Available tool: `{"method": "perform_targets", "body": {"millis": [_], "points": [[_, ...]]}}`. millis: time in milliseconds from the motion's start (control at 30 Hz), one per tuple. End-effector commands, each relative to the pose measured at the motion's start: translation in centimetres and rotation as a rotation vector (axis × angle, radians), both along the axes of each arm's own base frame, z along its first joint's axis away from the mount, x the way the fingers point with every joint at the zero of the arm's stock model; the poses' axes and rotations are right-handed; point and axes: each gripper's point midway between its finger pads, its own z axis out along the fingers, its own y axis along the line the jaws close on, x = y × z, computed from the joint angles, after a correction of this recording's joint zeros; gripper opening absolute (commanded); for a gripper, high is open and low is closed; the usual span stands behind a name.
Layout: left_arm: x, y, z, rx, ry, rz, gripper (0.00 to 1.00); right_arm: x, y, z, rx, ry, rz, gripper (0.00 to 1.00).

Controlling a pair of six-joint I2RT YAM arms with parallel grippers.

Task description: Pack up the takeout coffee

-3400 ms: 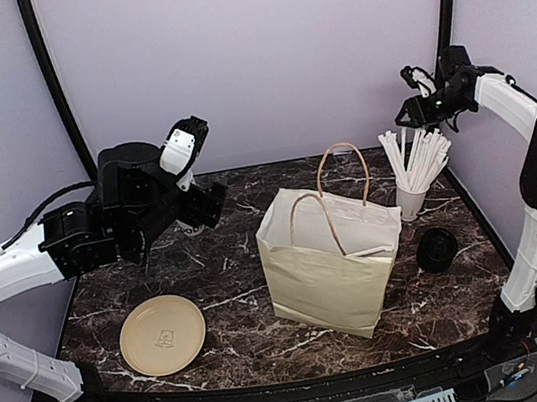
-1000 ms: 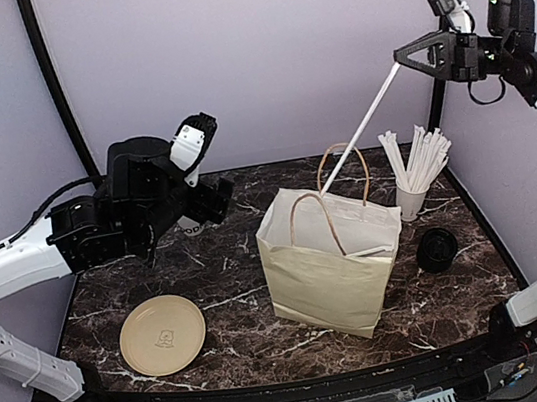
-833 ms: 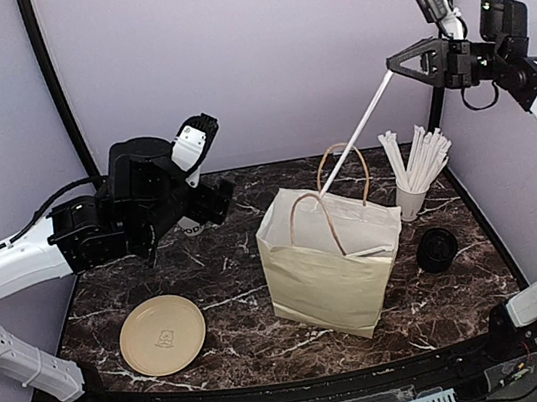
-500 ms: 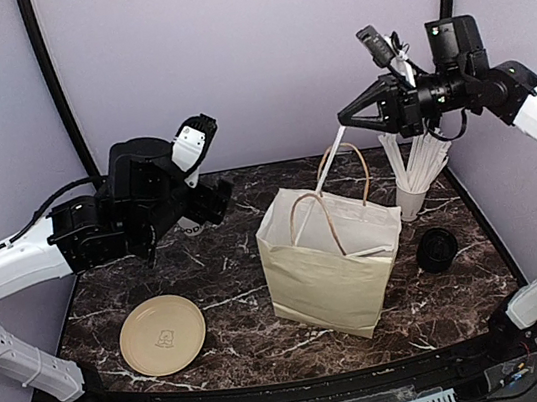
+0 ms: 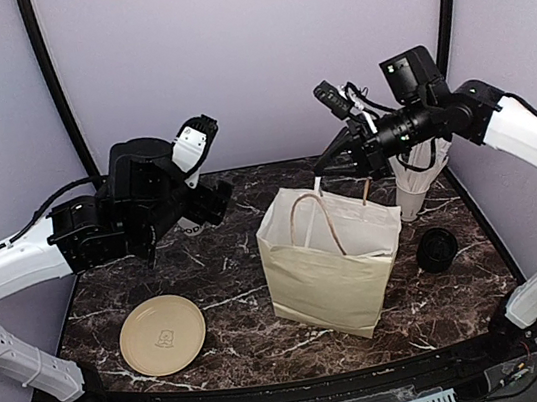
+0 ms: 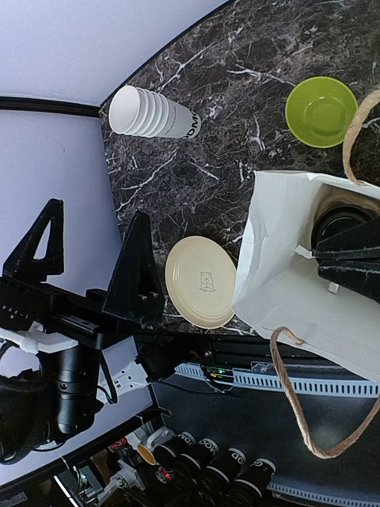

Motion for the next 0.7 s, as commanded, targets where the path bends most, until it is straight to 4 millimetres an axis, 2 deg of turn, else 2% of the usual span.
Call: {"method": "perform_targets", "body": {"millis": [0, 167, 200, 267, 300, 367, 433, 500, 567, 667], "points": [[0.0, 0.4, 0.9, -0.013, -0.027, 0.010, 0.98, 0.6, 1.2, 2.0, 0.022, -0.080, 0.001, 0.00], [0.1, 0.2, 0.3, 0.003, -0.020, 0.008, 0.98, 0.0, 1.1, 2.4, 0.014, -0.082, 0.020, 0.09], [0.1, 0.2, 0.3, 0.004, -0.019, 0.007, 0.98, -0.2, 0.9, 2.5, 0.014, -0.091, 0.021, 0.16], [0.2, 0.2, 0.2, 0.008, -0.021, 0.009, 0.98, -0.8, 0.7, 2.5, 0.001, -0.091, 0.042, 0.38], [0.2, 0.2, 0.2, 0.009, -0.022, 0.010, 0.98, -1.1, 0.4, 2.7, -0.005, -0.085, 0.053, 0.43], [0.2, 0.2, 0.1, 0.014, -0.024, 0.011, 0.98, -1.5, -0.2, 3.6, -0.002, -0.079, 0.066, 0.47], [0.3, 0.2, 0.0, 0.018, -0.024, 0.012, 0.98, -1.1, -1.0, 4.8, 0.004, -0.089, 0.041, 0.48], [0.3, 0.2, -0.1, 0.023, -0.024, 0.013, 0.98, 0.4, -2.4, 6.0, -0.004, -0.110, -0.030, 0.48], [0.3, 0.3, 0.0, 0.023, -0.024, 0.014, 0.98, 3.0, -4.7, 6.8, -0.019, -0.126, -0.138, 0.48], [0.1, 0.6, -0.1, 0.013, -0.026, 0.014, 0.98, 8.5, -10.1, 6.7, -0.036, -0.112, -0.360, 0.44]]}}
